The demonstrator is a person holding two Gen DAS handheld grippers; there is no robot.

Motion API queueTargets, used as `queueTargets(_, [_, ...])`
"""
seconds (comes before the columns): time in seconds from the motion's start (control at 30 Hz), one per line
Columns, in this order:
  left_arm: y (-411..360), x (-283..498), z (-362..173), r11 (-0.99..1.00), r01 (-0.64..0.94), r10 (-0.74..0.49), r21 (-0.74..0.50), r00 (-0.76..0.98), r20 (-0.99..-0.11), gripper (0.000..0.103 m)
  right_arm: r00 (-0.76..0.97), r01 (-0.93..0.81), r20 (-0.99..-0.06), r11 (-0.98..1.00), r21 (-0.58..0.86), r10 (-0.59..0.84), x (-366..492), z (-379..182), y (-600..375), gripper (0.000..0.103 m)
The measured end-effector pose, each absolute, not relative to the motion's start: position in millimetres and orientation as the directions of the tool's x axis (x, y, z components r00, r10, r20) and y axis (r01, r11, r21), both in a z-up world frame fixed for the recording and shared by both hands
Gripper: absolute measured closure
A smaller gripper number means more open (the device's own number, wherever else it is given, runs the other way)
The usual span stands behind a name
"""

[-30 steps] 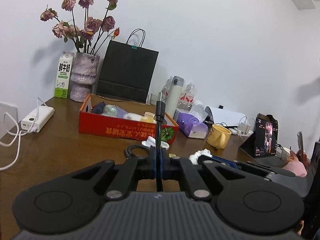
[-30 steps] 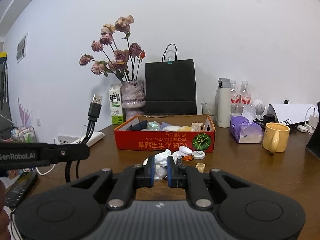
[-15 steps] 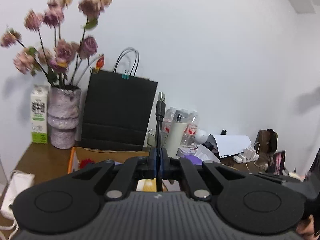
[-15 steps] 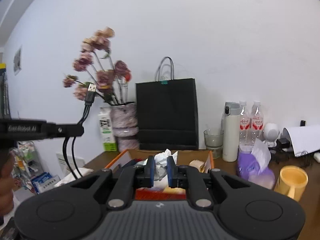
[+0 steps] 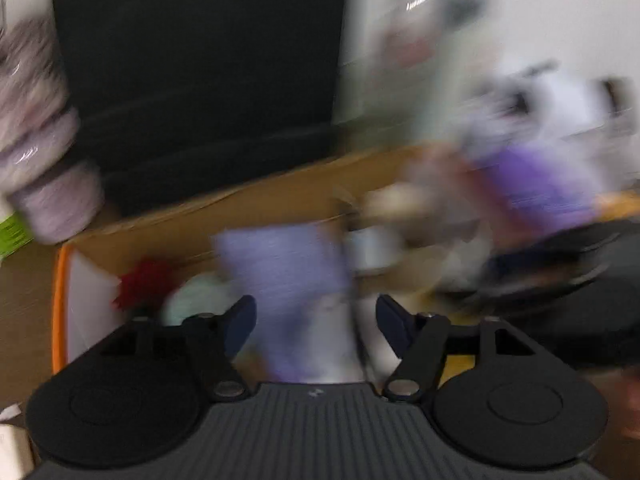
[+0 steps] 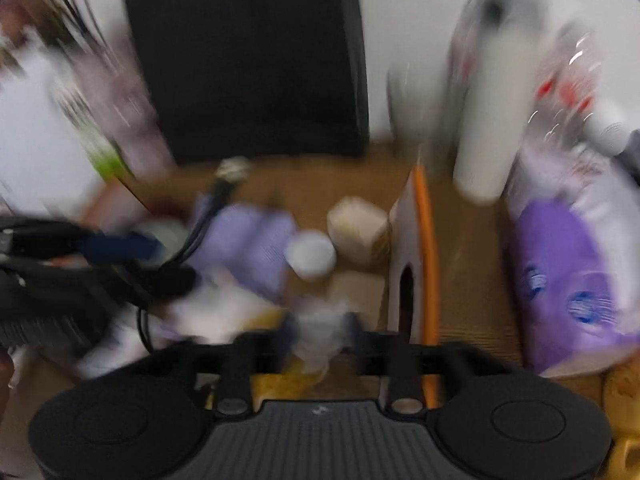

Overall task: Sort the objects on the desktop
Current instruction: 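Lower both held items into the box and open both tools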

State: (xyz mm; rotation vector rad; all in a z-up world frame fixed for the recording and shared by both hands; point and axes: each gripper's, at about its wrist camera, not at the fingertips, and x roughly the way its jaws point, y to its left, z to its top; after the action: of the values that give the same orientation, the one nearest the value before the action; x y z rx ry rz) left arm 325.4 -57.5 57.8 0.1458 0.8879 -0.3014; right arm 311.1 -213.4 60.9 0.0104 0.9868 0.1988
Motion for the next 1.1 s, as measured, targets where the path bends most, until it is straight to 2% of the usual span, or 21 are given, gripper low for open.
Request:
queueTargets(0.03, [-52.3, 326.9, 51.9, 0.953, 0.299, -0.234, -0.051, 0.62, -0.748, 0.034, 0.602, -0.122, -0.79, 0.991, 0.052, 0.116, 320.5, 53.3, -213.4, 0.051])
queueTargets(0.07, [-46.5, 333.3, 49.8, 0.951, 0.287, -0.268, -0.113, 0.586, -0.765, 0.033, 0.61, -0.127, -0.784, 0.991, 0.047, 0.115, 326.7, 49.0, -212.4, 0.055])
queueTargets(0.13, [-31.3, 338.4, 48.6, 0.953, 0.211, -0.302, -0.219, 0.555, -0.775, 0.029, 0.589, -0.107, -0.802, 0.993, 0.049, 0.103, 337.1, 47.4, -208.4, 0.052])
queueTargets(0.17, [-28.4, 339.3, 48.0, 0.948, 0.221, -0.314, -0.228, 0.54, -0.781, 0.029, 0.581, -0.117, -0.807, 0.992, 0.042, 0.103, 340.0, 46.4, -205.2, 0.049])
queueTargets(0.3, [-22.4, 335.8, 51.5, 0.956, 0.213, -0.289, -0.203, 0.548, -0.785, 0.026, 0.589, -0.16, -0.804, 0.987, -0.015, 0.083, 341.5, 39.7, -193.0, 0.039])
queueTargets(0.4, [-14.8, 332.3, 61.3, 0.956, 0.186, -0.291, -0.226, 0.54, -0.789, 0.024, 0.57, -0.156, -0.817, 0.988, 0.001, 0.091, 340.0, 40.7, -188.2, 0.037])
queueTargets(0.53, [-3.2, 315.4, 94.6, 0.967, 0.162, -0.255, -0.197, 0.622, -0.74, 0.01, 0.584, -0.135, -0.799, 0.987, 0.083, 0.147, 327.8, 62.4, -194.7, 0.035])
queueTargets(0.6, [-0.8, 303.6, 108.6, 0.969, 0.169, -0.247, -0.18, 0.643, -0.725, 0.006, 0.611, -0.14, -0.776, 0.986, 0.09, 0.158, 313.8, 80.0, -197.5, 0.027])
queueTargets(0.67, [5.5, 286.0, 121.7, 0.971, 0.171, -0.24, -0.169, 0.653, -0.718, 0.003, 0.63, -0.16, -0.758, 0.983, 0.085, 0.168, 294.9, 94.8, -201.2, 0.024])
queueTargets(0.83, [32.5, 239.9, 142.9, 0.983, 0.117, -0.184, -0.142, 0.688, -0.702, 0.001, 0.679, -0.161, -0.722, 0.986, 0.034, 0.136, 246.8, 125.2, -221.0, 0.021])
queueTargets(0.97, [49.8, 199.3, 154.0, 0.987, 0.087, -0.159, -0.138, 0.697, -0.699, 0.0, 0.691, -0.119, -0.711, 0.991, 0.066, 0.131, 217.9, 140.0, -240.3, 0.02])
queueTargets(1.1, [52.4, 142.9, 157.7, 0.991, 0.043, -0.114, -0.125, 0.753, -0.648, 0.0, 0.717, -0.123, -0.681, 0.989, 0.085, 0.147, 175.5, 143.6, -242.5, 0.019])
